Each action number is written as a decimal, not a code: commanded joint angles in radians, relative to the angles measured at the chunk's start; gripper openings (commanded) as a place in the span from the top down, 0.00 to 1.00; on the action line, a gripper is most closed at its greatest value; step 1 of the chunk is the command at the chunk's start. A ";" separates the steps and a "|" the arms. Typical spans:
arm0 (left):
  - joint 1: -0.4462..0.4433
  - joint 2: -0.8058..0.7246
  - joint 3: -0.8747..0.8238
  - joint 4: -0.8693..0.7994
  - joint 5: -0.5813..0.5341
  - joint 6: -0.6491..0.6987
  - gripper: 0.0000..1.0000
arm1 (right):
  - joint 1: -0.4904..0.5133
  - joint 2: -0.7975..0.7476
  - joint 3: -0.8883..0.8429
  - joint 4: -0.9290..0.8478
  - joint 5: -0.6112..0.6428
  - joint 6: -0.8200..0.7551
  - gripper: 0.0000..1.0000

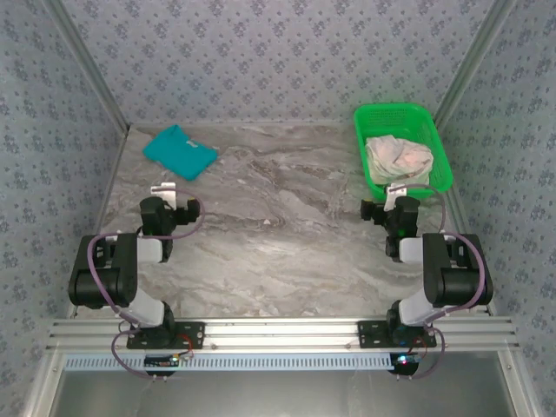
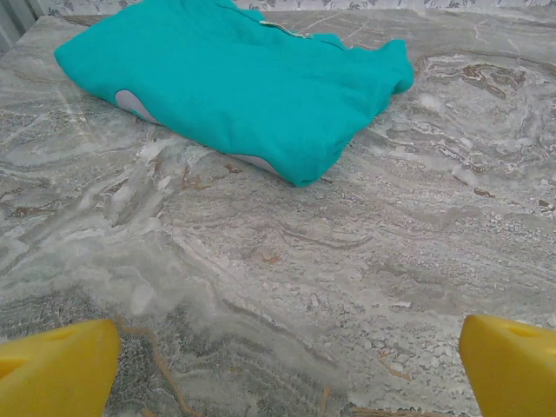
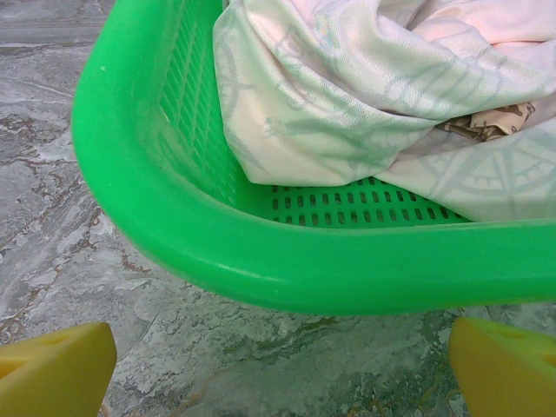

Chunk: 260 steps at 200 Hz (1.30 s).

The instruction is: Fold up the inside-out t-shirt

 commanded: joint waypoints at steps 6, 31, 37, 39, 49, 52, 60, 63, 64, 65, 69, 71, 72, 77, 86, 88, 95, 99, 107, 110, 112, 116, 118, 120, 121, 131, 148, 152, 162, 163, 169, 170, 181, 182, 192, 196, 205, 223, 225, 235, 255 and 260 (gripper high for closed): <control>0.008 0.008 0.022 0.008 -0.006 -0.010 0.00 | -0.004 -0.003 0.018 0.010 -0.004 -0.008 0.00; 0.008 0.007 0.022 0.008 -0.006 -0.011 0.00 | -0.004 -0.003 0.019 0.010 -0.004 -0.007 0.00; 0.008 0.008 0.022 0.009 -0.005 -0.010 0.00 | -0.005 -0.003 0.018 0.010 -0.004 -0.007 0.00; 0.009 0.007 0.022 0.008 -0.006 -0.010 0.00 | -0.005 -0.003 0.018 0.010 -0.005 -0.007 0.00; 0.007 0.008 0.022 0.007 -0.006 -0.010 0.00 | -0.004 -0.003 0.019 0.011 -0.005 -0.007 0.00; 0.008 0.008 0.022 0.007 -0.006 -0.010 0.00 | -0.004 -0.002 0.018 0.010 -0.005 -0.007 0.00; 0.009 0.008 0.022 0.008 -0.005 -0.010 0.00 | -0.004 -0.003 0.018 0.010 -0.004 -0.007 0.00; 0.009 0.007 0.022 0.008 -0.006 -0.010 0.00 | -0.005 -0.003 0.018 0.010 -0.004 -0.007 0.00; 0.009 0.007 0.022 0.008 -0.006 -0.010 0.00 | -0.005 -0.002 0.019 0.010 -0.005 -0.007 0.00; 0.009 0.007 0.022 0.008 -0.005 -0.009 0.00 | -0.004 -0.003 0.019 0.010 -0.005 -0.008 0.00; 0.008 0.008 0.022 0.008 -0.006 -0.010 0.00 | -0.004 -0.003 0.019 0.010 -0.005 -0.007 0.00; 0.009 0.008 0.022 0.008 -0.006 -0.010 0.00 | -0.004 -0.002 0.019 0.010 -0.005 -0.007 0.00; 0.009 0.007 0.022 0.008 -0.005 -0.009 0.00 | -0.004 -0.001 0.019 0.010 -0.005 -0.007 0.00; 0.009 0.008 0.022 0.007 -0.006 -0.010 0.00 | -0.005 -0.003 0.018 0.010 -0.005 -0.007 0.00; 0.008 0.008 0.023 0.008 -0.006 -0.010 0.00 | -0.003 -0.003 0.018 0.011 -0.005 -0.007 0.00; 0.008 0.007 0.022 0.008 -0.006 -0.010 0.00 | -0.004 -0.003 0.018 0.010 -0.005 -0.007 0.00; 0.009 0.007 0.022 0.008 -0.005 -0.010 0.00 | -0.004 -0.002 0.018 0.011 -0.005 -0.008 0.00; 0.009 0.007 0.022 0.008 -0.006 -0.009 0.00 | -0.004 -0.003 0.019 0.011 -0.005 -0.008 0.00; 0.009 0.007 0.023 0.008 -0.006 -0.010 0.00 | -0.004 -0.002 0.019 0.010 -0.005 -0.007 0.00; 0.008 0.007 0.022 0.008 -0.006 -0.009 0.00 | -0.004 -0.003 0.019 0.010 -0.005 -0.008 0.00; 0.009 0.008 0.022 0.008 -0.006 -0.010 0.00 | -0.005 -0.002 0.019 0.010 -0.005 -0.008 0.00; 0.008 0.008 0.022 0.008 -0.006 -0.010 0.00 | -0.005 -0.002 0.018 0.010 -0.004 -0.007 0.00; 0.008 0.007 0.022 0.008 -0.006 -0.010 0.00 | -0.005 -0.003 0.019 0.011 -0.005 -0.008 0.00; 0.009 0.007 0.022 0.008 -0.006 -0.010 0.00 | -0.005 -0.002 0.019 0.011 -0.004 -0.008 0.00; 0.009 0.007 0.022 0.008 -0.006 -0.010 0.00 | -0.005 -0.002 0.018 0.010 -0.005 -0.008 0.00; 0.009 0.007 0.023 0.008 -0.006 -0.009 0.00 | -0.004 -0.002 0.019 0.010 -0.005 -0.007 0.00; 0.009 0.007 0.022 0.009 -0.006 -0.010 0.00 | -0.004 -0.002 0.019 0.010 -0.004 -0.007 0.00; 0.009 0.007 0.022 0.008 -0.005 -0.010 0.00 | -0.004 -0.003 0.019 0.010 -0.005 -0.007 0.00; 0.008 0.007 0.022 0.008 -0.006 -0.009 0.00 | -0.004 -0.003 0.019 0.011 -0.005 -0.008 0.00; 0.008 0.007 0.022 0.008 -0.005 -0.010 0.00 | -0.003 -0.002 0.019 0.011 -0.004 -0.008 0.00; 0.008 0.008 0.022 0.008 -0.005 -0.010 0.00 | -0.004 -0.003 0.018 0.010 -0.004 -0.007 0.00; 0.008 0.007 0.023 0.008 -0.005 -0.010 0.00 | -0.005 -0.003 0.019 0.010 -0.004 -0.007 0.00; 0.007 0.007 0.022 0.008 -0.005 -0.009 0.00 | -0.004 -0.003 0.019 0.011 -0.005 -0.008 0.00; 0.007 0.007 0.022 0.008 -0.006 -0.010 0.00 | -0.004 -0.003 0.019 0.011 -0.005 -0.008 0.00; 0.008 0.008 0.022 0.008 -0.006 -0.011 0.00 | -0.003 -0.003 0.019 0.010 -0.005 -0.008 0.00; 0.009 0.007 0.023 0.008 -0.005 -0.011 0.00 | -0.003 -0.002 0.018 0.010 -0.004 -0.007 0.00; 0.009 0.007 0.022 0.008 -0.006 -0.010 0.00 | -0.006 -0.002 0.019 0.010 -0.006 -0.006 0.00; 0.009 0.007 0.022 0.008 -0.006 -0.011 0.00 | -0.012 -0.002 0.018 0.010 -0.015 -0.002 0.00; 0.009 0.007 0.022 0.008 -0.006 -0.010 0.00 | -0.012 -0.003 0.018 0.010 -0.015 -0.002 0.00; 0.008 0.010 0.029 -0.002 -0.057 -0.028 0.00 | -0.007 -0.003 0.016 0.013 -0.006 -0.004 0.00; -0.012 -0.041 0.029 -0.031 -0.122 -0.032 0.00 | -0.008 -0.059 0.013 -0.020 0.027 0.010 0.00; -0.032 -0.076 0.037 -0.080 -0.158 -0.021 0.00 | -0.006 -0.112 0.026 -0.083 0.026 0.010 0.00</control>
